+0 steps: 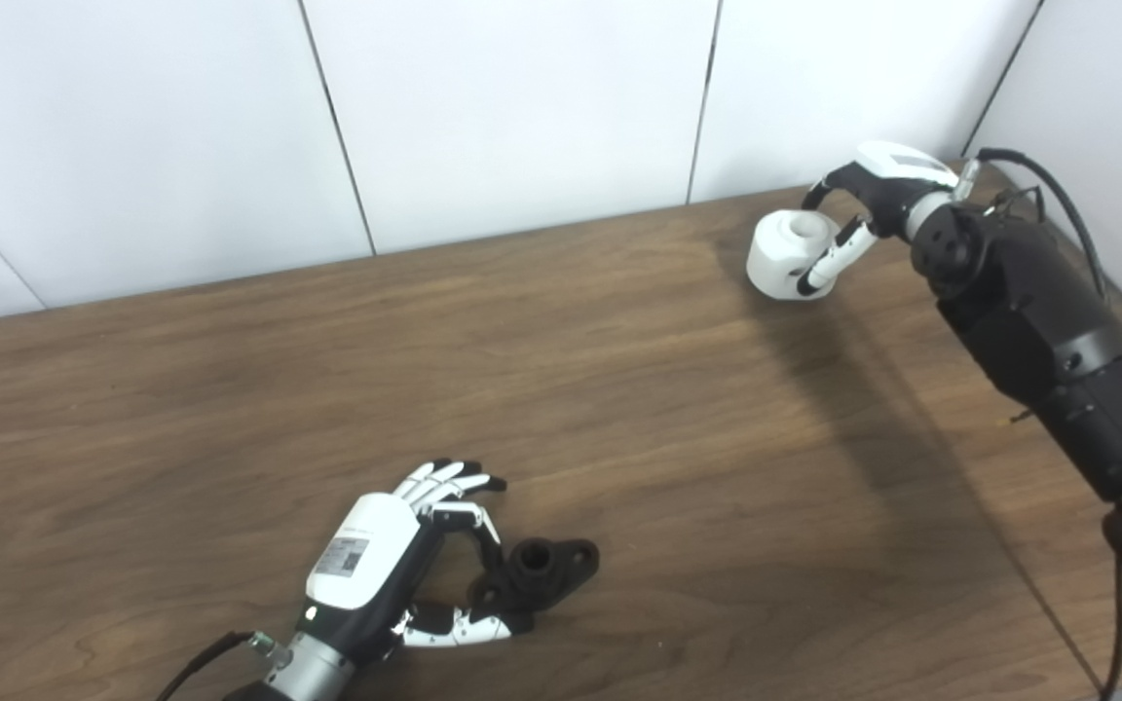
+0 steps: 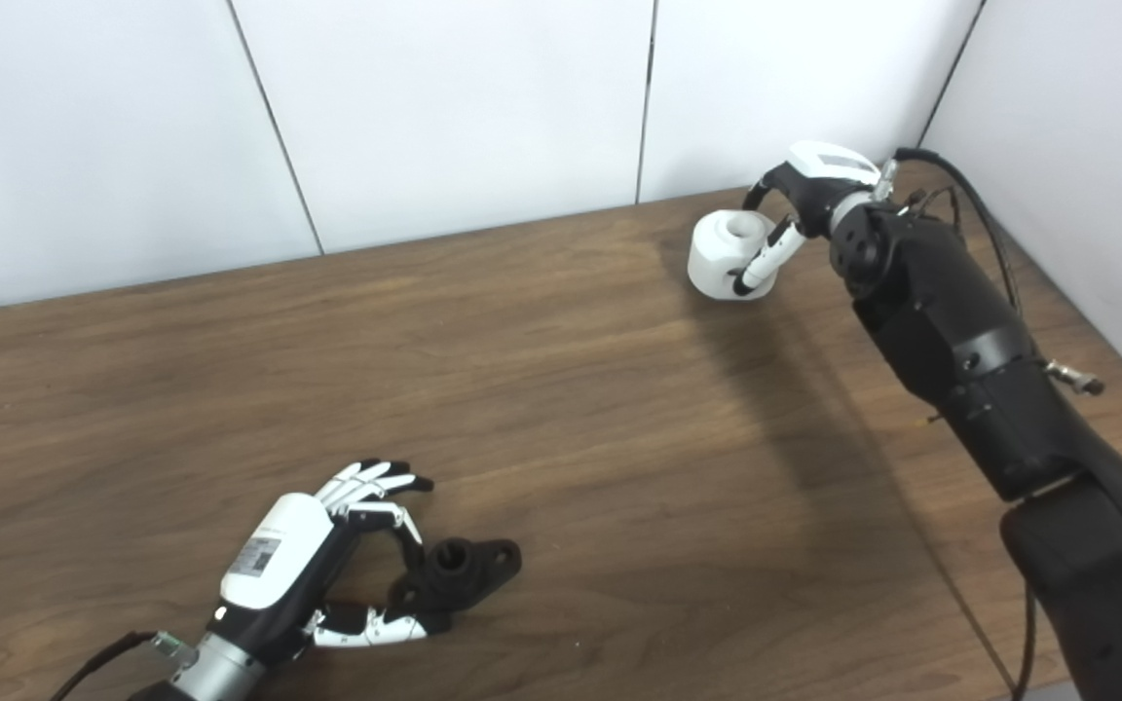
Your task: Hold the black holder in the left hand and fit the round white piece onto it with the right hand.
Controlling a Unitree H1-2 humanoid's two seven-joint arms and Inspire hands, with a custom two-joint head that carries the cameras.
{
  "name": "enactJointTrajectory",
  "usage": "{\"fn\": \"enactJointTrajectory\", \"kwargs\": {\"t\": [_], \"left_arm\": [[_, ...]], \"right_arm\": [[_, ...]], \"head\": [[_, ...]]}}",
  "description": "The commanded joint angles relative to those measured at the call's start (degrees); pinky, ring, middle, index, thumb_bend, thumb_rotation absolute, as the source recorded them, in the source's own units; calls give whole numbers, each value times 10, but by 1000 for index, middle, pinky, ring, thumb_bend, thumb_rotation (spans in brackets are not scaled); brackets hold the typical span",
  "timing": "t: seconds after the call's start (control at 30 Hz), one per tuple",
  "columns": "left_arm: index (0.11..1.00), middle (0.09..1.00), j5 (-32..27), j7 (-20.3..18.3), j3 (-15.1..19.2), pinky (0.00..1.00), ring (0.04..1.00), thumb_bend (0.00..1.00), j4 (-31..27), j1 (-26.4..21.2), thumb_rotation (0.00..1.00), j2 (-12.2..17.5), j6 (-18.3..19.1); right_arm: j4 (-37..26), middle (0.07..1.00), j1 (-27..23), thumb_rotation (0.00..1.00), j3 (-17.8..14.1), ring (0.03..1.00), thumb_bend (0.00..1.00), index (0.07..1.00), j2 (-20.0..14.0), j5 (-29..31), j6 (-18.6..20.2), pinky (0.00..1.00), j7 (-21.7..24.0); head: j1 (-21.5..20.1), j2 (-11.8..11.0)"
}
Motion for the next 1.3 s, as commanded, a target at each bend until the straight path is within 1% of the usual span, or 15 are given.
{"fn": "enactJointTrajectory", "kwargs": {"t": [0.0, 0.27, 0.37, 0.5, 0.73, 0.87, 1.07, 1.13, 1.27], "left_arm": [[489, 820, 27, -50, -19, 910, 892, 513, 35, 17, 59, 4, 31], [489, 815, 24, -42, -17, 907, 887, 514, 39, 17, 58, 4, 26], [489, 815, 26, -41, -18, 909, 887, 514, 40, 16, 58, 4, 26], [489, 818, 26, -43, -17, 914, 891, 514, 41, 16, 58, 4, 29], [489, 816, 27, -34, -18, 912, 891, 513, 51, 14, 59, 4, 20], [489, 820, 28, -37, -20, 916, 894, 513, 50, 14, 60, 5, 22], [490, 821, 31, -37, -21, 913, 895, 512, 48, 14, 61, 4, 25], [490, 820, 30, -38, -21, 914, 895, 513, 46, 15, 60, 3, 28], [489, 820, 31, -40, -21, 917, 896, 513, 44, 15, 60, 1, 30]], "right_arm": [[-15, 904, -37, 239, -2, 981, 878, 733, -27, -11, -4, 990, -2], [-23, 908, -35, 233, 1, 982, 884, 718, -31, -9, -3, 970, 5], [-23, 908, -34, 219, -1, 978, 878, 707, -29, -7, -6, 956, 1], [-18, 906, -34, 212, -2, 974, 876, 691, -24, -7, -8, 910, -8], [-15, 907, -34, 206, -3, 977, 870, 689, -16, -2, -6, 895, -10], [-11, 908, -37, 194, -2, 981, 867, 689, -13, -2, -7, 901, -12], [-9, 890, -37, 170, -1, 970, 856, 663, -12, -2, -14, 917, -17], [-8, 883, -36, 161, -2, 966, 847, 653, -12, 0, -16, 896, -19], [-5, 867, -36, 133, -3, 960, 817, 625, -12, 3, -24, 904, -25]], "head": [[0, 0], [-2, -4], [-2, -6], [-2, -8], [-1, -11], [-2, -11], [1, -11], [2, -11], [3, -10]]}}
